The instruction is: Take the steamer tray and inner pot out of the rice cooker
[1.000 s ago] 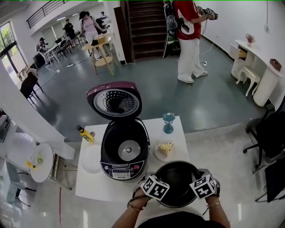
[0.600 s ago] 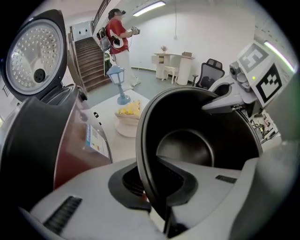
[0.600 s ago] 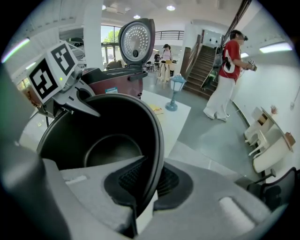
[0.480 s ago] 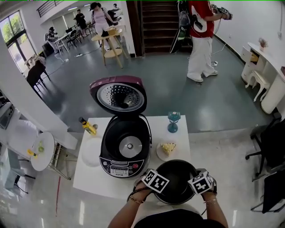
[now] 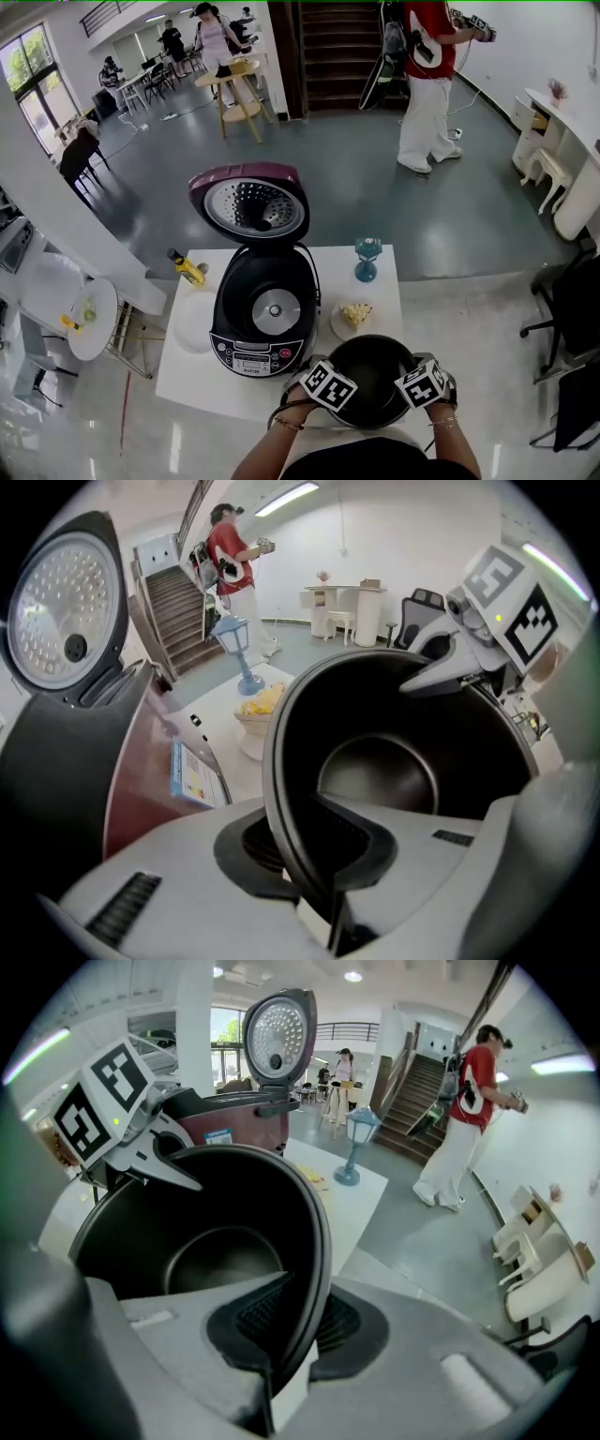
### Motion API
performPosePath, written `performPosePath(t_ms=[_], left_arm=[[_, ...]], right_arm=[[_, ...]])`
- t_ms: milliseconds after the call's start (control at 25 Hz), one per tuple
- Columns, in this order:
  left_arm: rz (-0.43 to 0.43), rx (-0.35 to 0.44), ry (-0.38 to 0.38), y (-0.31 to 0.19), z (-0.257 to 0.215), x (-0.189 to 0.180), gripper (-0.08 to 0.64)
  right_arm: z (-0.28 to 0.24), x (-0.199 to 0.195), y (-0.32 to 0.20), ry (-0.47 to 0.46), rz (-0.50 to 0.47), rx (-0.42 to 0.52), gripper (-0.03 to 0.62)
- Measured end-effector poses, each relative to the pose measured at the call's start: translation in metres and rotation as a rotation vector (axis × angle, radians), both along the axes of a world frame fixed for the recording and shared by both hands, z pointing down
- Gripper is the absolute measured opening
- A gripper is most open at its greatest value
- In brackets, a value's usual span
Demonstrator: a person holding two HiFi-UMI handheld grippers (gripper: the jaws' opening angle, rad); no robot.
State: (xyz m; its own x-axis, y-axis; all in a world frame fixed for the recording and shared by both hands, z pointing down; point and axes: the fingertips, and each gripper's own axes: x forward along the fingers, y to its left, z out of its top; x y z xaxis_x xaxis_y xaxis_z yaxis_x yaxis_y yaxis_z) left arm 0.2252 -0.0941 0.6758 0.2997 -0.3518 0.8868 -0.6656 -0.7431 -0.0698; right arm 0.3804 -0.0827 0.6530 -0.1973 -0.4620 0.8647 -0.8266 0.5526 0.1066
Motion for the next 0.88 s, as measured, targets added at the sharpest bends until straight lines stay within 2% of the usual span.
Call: performPosePath(t_ms=[80,160,360,480,680,800,880], left_arm=[[0.014,0.047,-0.022,0.000,0.000,-0.002,0.044],[0.019,0.057,-0.016,0.001,-0.001,-0.002,0.046],[0.045,0.054,-0.033,0.010,-0.003,-0.006,0.074],[0.036,0.050,-0.024,0.014,-0.007,-0.010,0.092],[0.024,0.058,0.018,0.017,-0.020,-0.015,0.122],[0.003,0.098,0.025,0.019,-0.030,-0.021,0.139],[-0.026,0.153,0.042,0.019,-0.048,-0.026,0.141]], right_arm=[[-0.001,0.001,-0.002,0.033,-0.012,0.025,0.046],[-0.003,0.004,-0.005,0.053,-0.011,0.048,0.086],[-0.013,0.007,-0.007,0.015,0.007,0.068,0.188],[-0.018,0.005,-0.003,-0.006,0.005,0.074,0.190],[-0.029,0.005,0.000,0.010,0.004,0.106,0.190],[-0.035,0.006,0.003,0.017,0.007,0.127,0.197],[-0.042,0.008,0.005,0.023,0.014,0.150,0.199]])
